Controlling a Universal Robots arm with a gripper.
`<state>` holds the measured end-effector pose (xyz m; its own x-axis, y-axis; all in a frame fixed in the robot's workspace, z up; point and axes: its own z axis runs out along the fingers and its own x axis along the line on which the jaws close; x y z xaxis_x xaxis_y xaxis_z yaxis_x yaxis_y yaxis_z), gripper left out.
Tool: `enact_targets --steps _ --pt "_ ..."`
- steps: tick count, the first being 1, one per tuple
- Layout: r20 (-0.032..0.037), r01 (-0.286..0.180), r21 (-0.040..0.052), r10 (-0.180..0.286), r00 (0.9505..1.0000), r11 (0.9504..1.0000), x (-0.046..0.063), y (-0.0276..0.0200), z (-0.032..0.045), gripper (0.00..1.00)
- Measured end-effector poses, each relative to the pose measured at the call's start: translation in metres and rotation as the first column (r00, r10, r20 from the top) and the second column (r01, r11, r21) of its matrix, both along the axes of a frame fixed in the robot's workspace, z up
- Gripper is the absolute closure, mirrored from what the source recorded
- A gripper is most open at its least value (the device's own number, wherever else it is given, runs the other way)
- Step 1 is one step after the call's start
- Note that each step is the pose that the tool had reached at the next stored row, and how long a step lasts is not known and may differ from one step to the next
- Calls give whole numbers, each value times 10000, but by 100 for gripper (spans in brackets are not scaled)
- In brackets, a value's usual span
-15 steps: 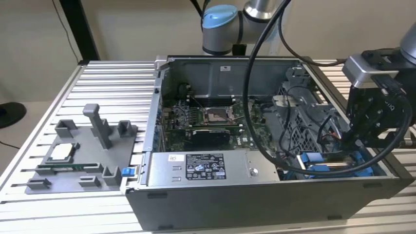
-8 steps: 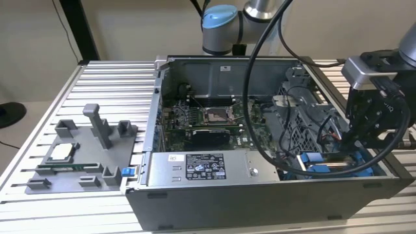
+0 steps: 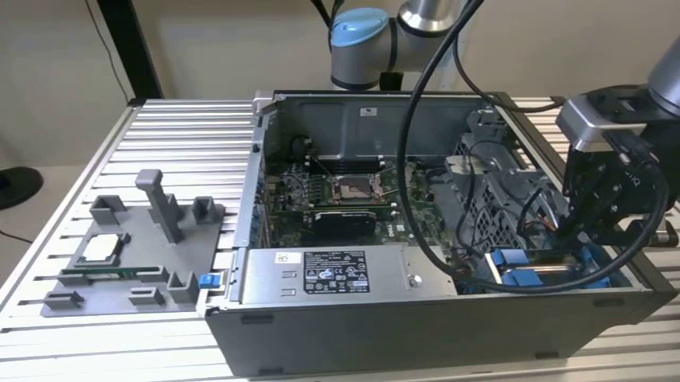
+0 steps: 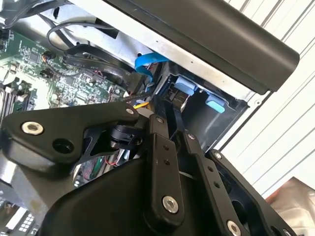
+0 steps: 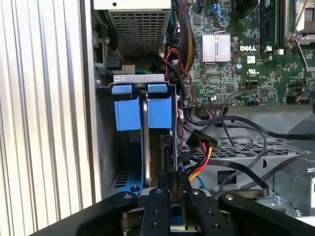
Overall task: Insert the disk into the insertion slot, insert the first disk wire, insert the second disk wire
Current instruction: 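Insert the first disk wire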
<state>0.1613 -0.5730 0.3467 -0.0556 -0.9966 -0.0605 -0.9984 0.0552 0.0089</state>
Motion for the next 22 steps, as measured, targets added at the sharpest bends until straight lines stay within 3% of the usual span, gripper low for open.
enact_targets --steps 5,22 --pt "1 -307 2 307 9995 9995 1 0 -14 100" --pt "2 -318 3 318 9995 9995 6 -12 -50 100"
